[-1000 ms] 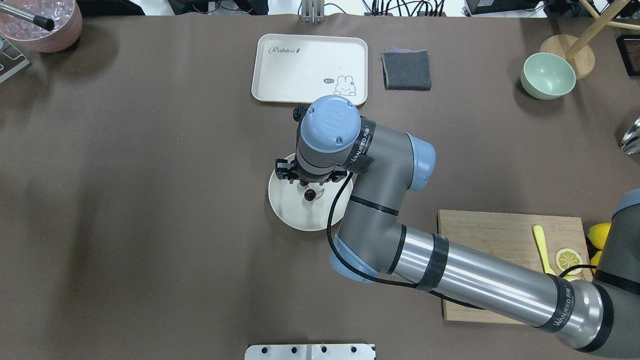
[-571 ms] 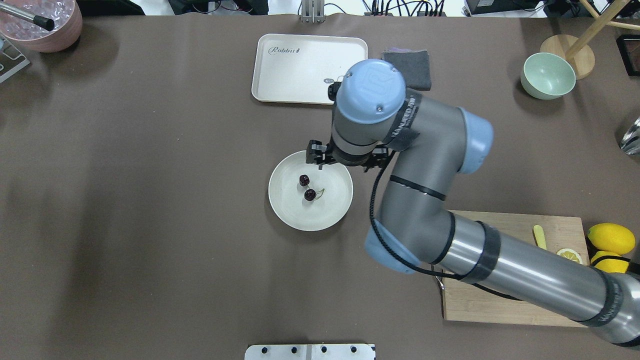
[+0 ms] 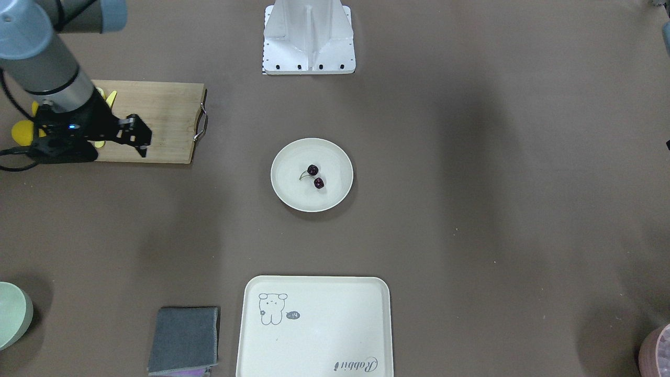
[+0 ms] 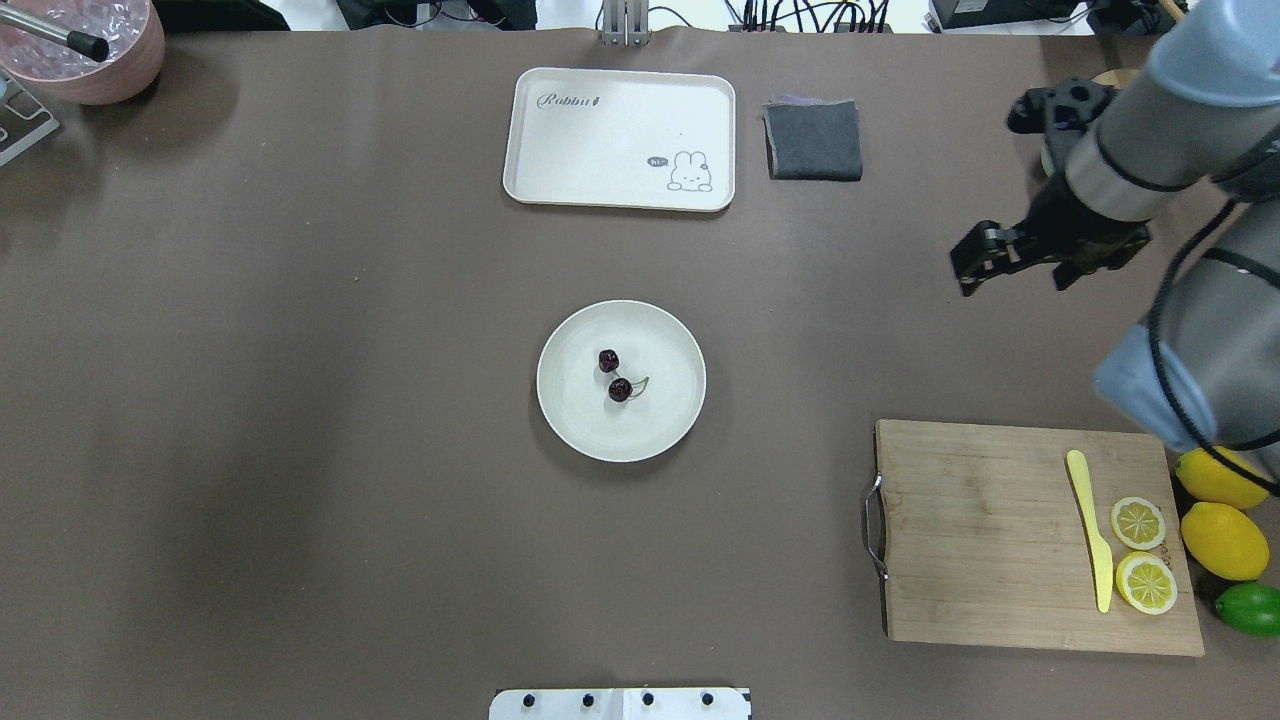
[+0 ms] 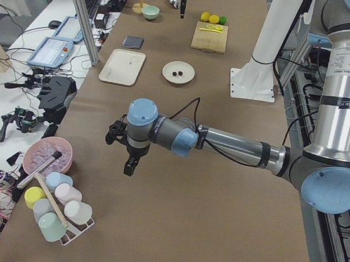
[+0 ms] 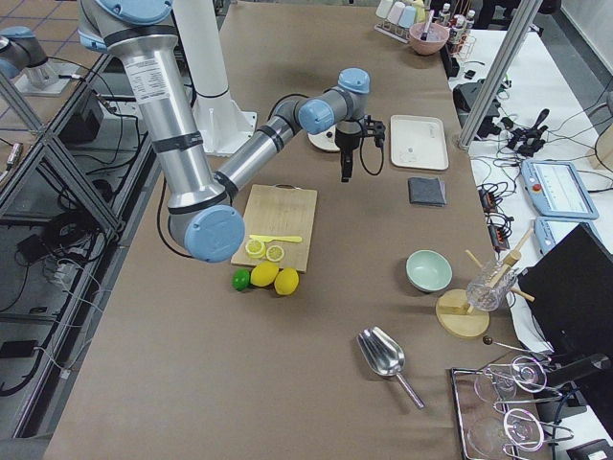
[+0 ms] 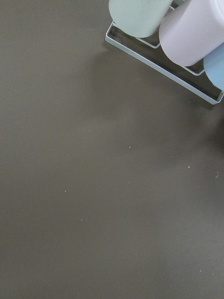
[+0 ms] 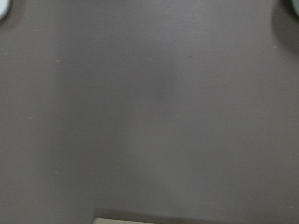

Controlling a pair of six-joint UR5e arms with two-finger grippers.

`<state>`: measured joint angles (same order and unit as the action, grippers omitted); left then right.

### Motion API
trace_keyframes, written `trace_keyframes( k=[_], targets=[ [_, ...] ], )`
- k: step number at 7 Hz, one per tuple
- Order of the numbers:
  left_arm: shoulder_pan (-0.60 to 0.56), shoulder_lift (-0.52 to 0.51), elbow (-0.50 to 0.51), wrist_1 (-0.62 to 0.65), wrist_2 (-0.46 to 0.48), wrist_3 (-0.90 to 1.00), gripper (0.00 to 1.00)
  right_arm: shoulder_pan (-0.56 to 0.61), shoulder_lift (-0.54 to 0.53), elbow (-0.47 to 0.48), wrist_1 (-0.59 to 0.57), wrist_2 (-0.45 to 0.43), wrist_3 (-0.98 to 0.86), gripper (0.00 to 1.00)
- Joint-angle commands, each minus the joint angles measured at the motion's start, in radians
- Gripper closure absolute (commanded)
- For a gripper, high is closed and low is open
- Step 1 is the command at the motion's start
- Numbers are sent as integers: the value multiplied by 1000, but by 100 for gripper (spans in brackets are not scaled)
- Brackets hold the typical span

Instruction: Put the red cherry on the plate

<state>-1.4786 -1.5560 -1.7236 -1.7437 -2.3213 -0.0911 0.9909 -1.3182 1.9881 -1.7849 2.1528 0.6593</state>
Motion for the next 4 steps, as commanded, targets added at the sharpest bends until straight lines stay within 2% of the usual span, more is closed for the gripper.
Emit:
trace_keyframes(
  k=[1, 3, 4],
  targets=[
    [-31, 8, -4, 15, -1, 1, 2, 235, -166, -32, -2, 63, -319, 0],
    [-49, 8, 5, 15, 0, 1, 2, 433, -231, -99, -2, 90, -557, 0],
    [-49, 10, 15, 12, 11, 5, 2, 496, -243, -148, 1, 108, -655, 0]
  ],
)
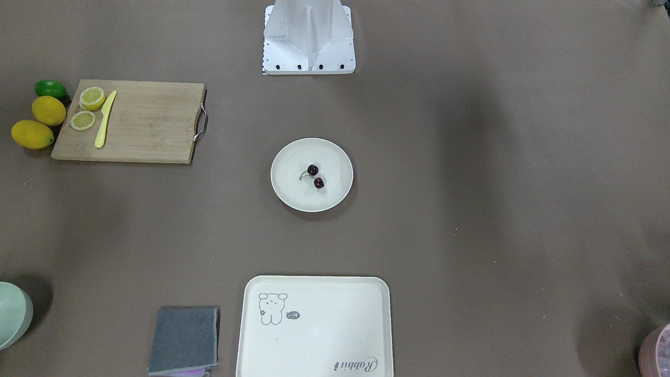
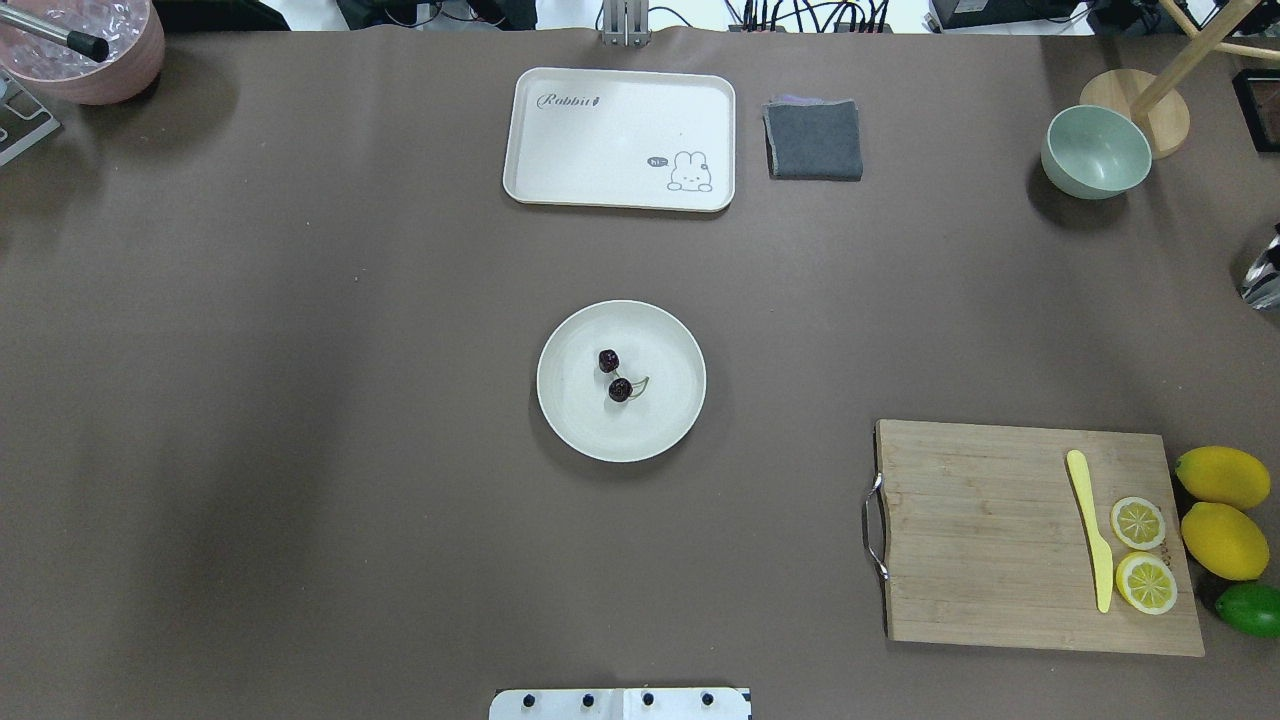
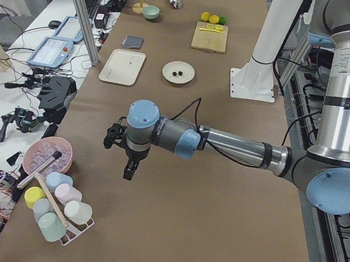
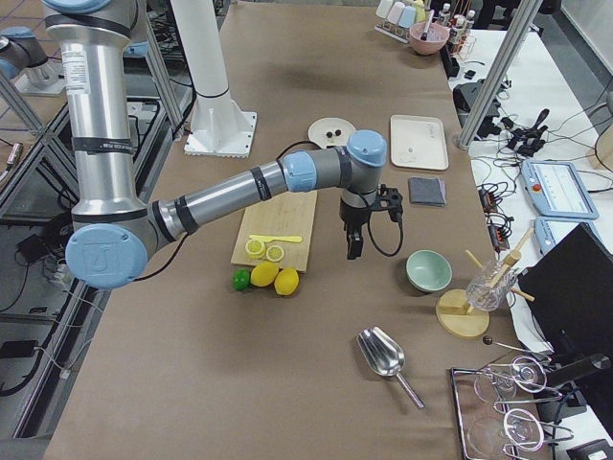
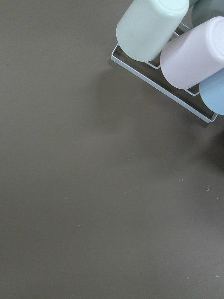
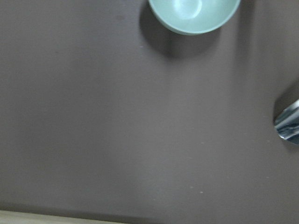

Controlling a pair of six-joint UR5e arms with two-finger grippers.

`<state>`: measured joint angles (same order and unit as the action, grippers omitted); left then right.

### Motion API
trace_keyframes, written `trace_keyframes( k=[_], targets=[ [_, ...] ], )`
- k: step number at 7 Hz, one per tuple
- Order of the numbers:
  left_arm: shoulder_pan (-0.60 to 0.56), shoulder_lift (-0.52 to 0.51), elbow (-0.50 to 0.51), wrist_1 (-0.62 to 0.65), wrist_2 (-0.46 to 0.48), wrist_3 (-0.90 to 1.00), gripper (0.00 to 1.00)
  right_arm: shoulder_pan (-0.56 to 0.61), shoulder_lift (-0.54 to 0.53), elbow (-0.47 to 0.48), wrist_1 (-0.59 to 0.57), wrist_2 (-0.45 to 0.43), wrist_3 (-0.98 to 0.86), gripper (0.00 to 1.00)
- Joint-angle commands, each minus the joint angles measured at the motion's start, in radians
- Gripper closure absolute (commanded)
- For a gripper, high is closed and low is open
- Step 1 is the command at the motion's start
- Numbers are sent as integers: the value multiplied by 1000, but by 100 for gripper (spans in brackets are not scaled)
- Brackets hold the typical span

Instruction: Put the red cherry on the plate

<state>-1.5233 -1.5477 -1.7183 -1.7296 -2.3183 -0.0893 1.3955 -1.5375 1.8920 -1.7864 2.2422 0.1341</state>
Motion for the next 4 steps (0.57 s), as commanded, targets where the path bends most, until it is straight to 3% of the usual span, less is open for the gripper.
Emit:
trace_keyframes(
  k=[1, 4],
  targets=[
    [-9, 8, 15, -4, 7, 3, 2, 111, -39, -106, 13, 19, -161, 0],
    [-40, 9, 17, -7, 5, 2, 2, 157, -39, -262, 160, 23, -160, 0]
  ],
)
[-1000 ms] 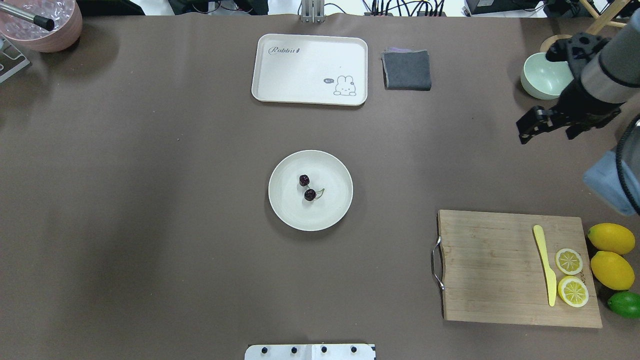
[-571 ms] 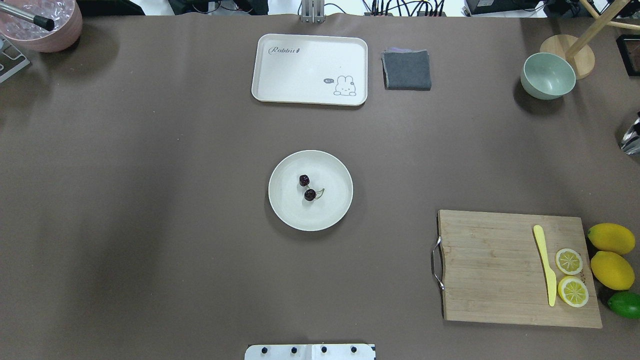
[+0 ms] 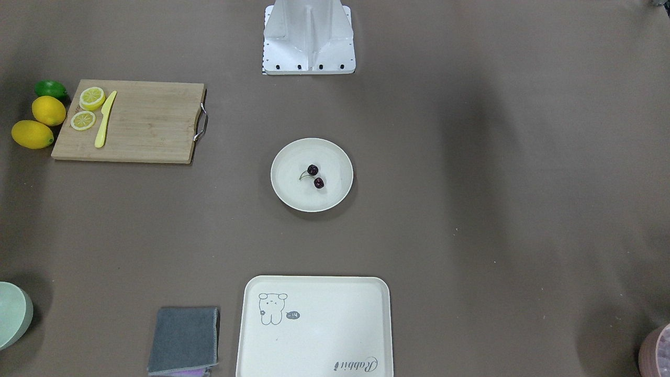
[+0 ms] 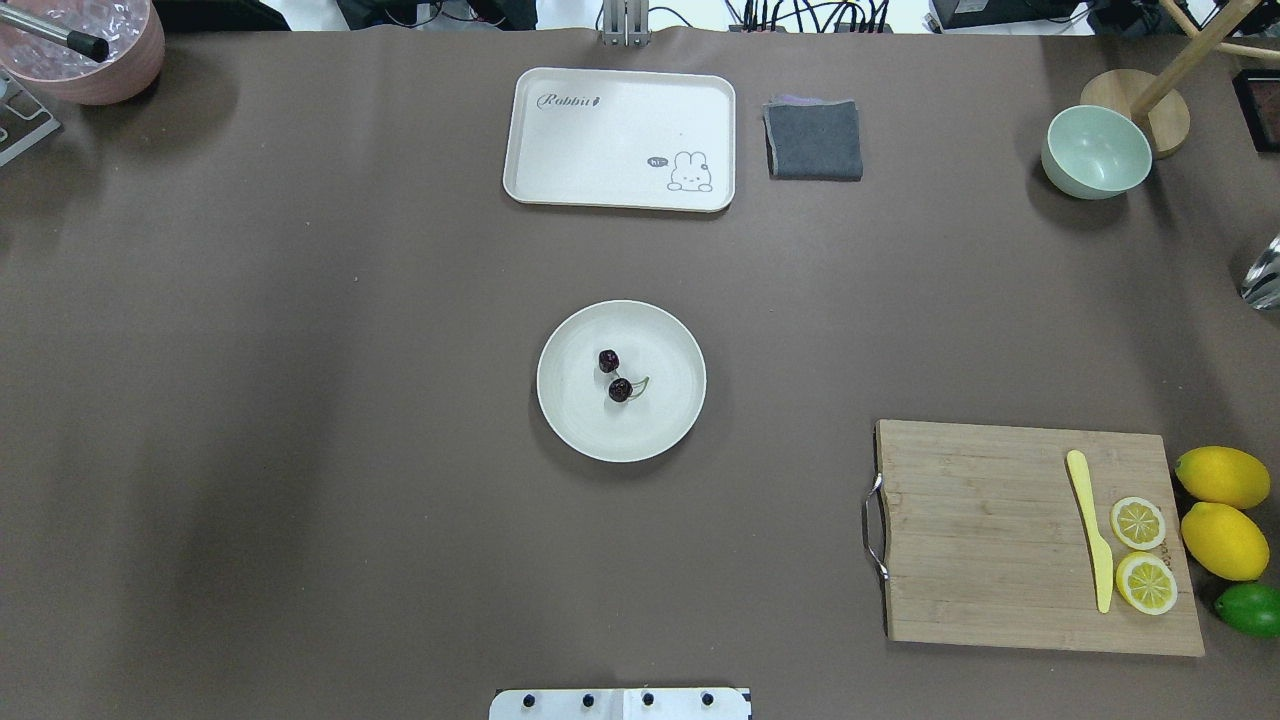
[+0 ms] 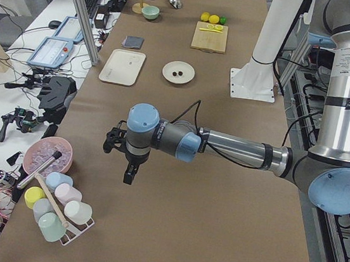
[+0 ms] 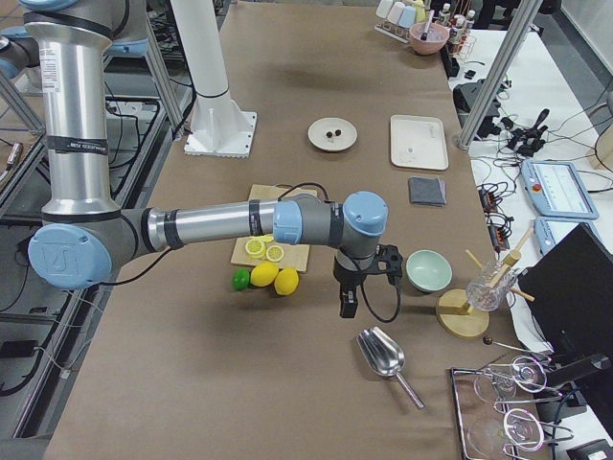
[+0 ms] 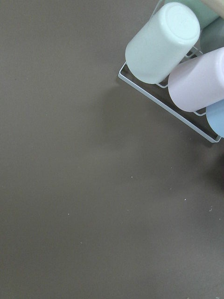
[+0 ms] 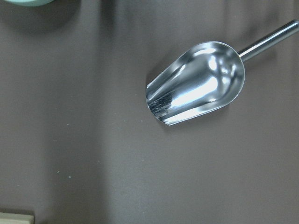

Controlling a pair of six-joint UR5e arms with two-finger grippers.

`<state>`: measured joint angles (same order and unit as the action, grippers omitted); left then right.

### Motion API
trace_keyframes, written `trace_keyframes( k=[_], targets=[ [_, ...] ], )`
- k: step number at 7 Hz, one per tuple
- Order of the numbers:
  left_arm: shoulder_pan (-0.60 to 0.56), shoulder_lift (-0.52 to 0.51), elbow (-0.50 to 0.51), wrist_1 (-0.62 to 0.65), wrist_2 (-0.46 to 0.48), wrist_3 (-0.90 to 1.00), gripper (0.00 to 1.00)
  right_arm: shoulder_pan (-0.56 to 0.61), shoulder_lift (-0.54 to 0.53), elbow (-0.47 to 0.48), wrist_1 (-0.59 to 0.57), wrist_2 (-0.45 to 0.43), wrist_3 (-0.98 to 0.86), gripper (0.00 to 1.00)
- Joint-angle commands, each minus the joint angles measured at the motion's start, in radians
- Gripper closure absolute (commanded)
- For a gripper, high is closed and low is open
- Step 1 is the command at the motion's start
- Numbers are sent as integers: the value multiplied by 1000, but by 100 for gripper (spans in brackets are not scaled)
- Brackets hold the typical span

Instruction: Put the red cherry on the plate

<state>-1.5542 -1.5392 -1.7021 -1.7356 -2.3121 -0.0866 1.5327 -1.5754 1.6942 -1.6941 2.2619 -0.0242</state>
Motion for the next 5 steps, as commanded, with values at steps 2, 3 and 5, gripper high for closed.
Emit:
trace_keyframes(
  k=[2, 3, 5],
  targets=[
    [-9, 1, 7, -2, -3, -1, 2, 41, -3, -62, 70, 27, 0, 0],
    [-10, 1, 13, -4, -3, -1, 2, 44, -5, -61, 70, 28, -2, 0],
    [-10, 1, 13, -4, -3, -2, 2, 52, -3, -56, 65, 27, 7, 0]
  ],
)
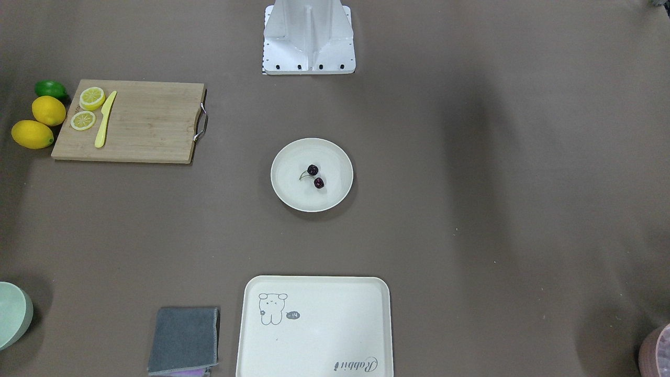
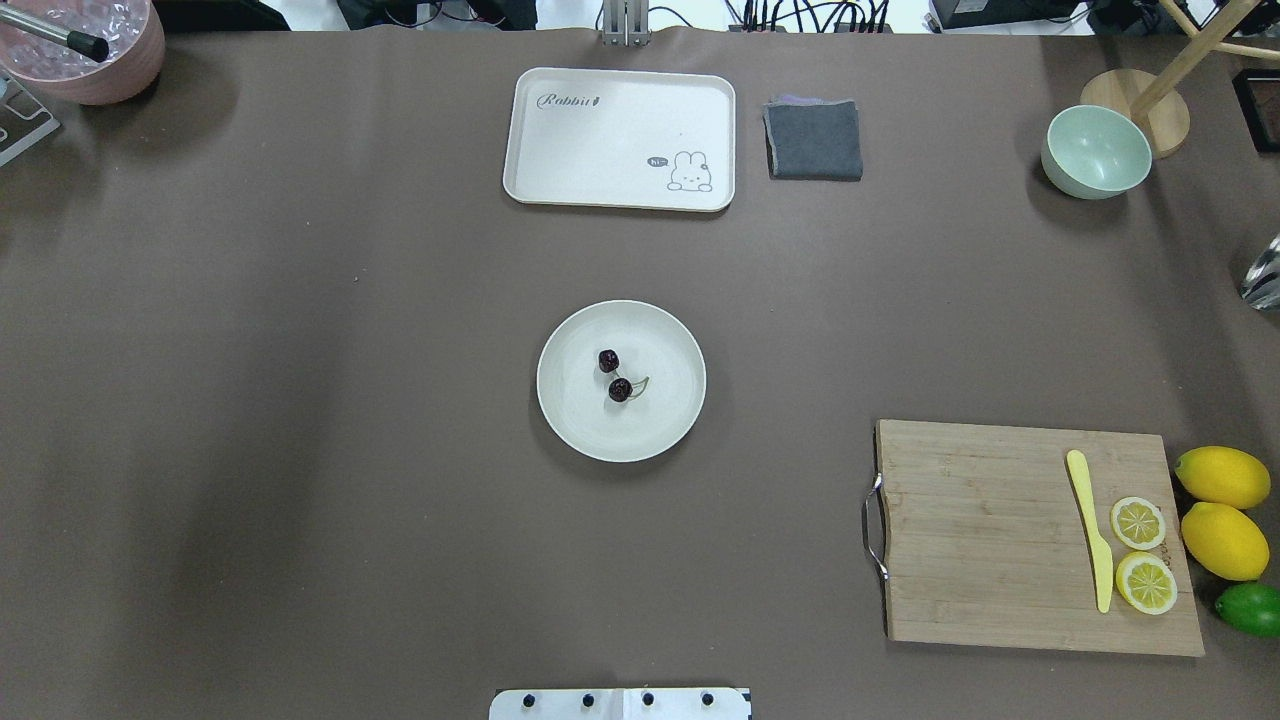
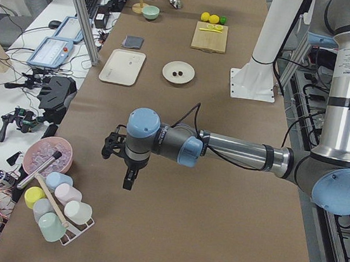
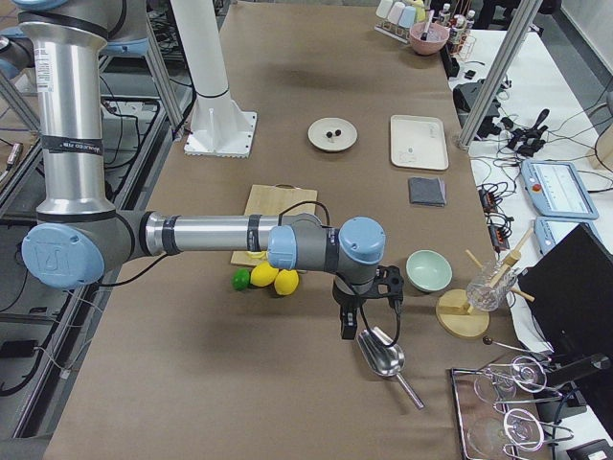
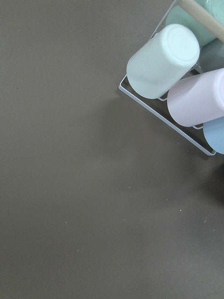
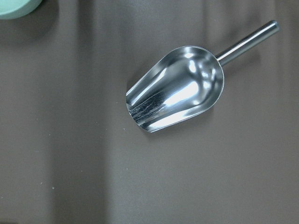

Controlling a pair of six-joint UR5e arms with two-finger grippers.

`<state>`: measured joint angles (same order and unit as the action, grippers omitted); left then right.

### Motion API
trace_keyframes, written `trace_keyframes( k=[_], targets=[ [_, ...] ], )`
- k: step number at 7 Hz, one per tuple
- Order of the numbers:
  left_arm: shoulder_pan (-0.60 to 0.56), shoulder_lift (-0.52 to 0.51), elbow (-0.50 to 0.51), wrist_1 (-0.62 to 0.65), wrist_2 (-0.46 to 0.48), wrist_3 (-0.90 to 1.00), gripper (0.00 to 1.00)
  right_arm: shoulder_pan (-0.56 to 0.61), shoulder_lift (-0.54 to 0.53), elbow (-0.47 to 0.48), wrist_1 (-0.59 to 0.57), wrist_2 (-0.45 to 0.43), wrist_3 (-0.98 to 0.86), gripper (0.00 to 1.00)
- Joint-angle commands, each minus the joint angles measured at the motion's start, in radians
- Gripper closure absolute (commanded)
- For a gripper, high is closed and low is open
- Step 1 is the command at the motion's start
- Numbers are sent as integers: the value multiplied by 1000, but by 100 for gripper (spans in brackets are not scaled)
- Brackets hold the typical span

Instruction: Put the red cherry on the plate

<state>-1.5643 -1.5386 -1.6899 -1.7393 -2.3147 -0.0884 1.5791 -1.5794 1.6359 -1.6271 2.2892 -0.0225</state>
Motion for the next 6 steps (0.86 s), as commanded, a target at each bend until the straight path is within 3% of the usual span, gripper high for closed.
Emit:
trace_keyframes(
  k=[1, 6],
  targets=[
    [0, 0, 1, 0, 0, -1, 2, 12, 2, 2, -4, 1, 6, 0],
    [1, -2, 12, 0, 1, -2, 2, 27, 1, 4, 1, 4, 4, 0]
  ],
)
